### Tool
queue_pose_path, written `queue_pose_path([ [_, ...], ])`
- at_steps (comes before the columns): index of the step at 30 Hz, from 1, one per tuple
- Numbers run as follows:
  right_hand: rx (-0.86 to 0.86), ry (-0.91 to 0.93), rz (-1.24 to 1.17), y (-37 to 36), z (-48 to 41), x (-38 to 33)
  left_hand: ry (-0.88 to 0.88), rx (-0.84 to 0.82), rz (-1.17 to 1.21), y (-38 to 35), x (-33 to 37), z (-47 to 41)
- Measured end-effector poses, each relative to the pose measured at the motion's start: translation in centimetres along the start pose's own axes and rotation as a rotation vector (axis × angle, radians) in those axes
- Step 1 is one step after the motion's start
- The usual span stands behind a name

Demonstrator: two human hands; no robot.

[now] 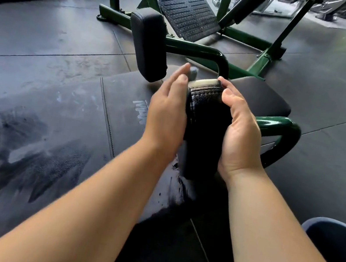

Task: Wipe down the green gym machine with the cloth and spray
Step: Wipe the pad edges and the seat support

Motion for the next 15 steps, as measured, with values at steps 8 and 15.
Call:
queue_pose_path([
  [8,0.050,0.078,0.117,-0.3,0.5,-0.5,0.585,-0.020,-0.161,2.5,-7.2,1.3],
  [15,0.596,0.278,0.486,3.6,5.1,1.5,0.441,-0.197,-0.529,5.5,-7.3,4.3],
])
Point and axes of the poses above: each hand's wrist, its own z-axis away from the middle knuckle, its own y-axis out of the back of the hand, x = y × z, the point moved 2 cm from there along -z, towards the middle knuckle, and after that the axes turned 4 degrees about y, right-handed, at the moved point
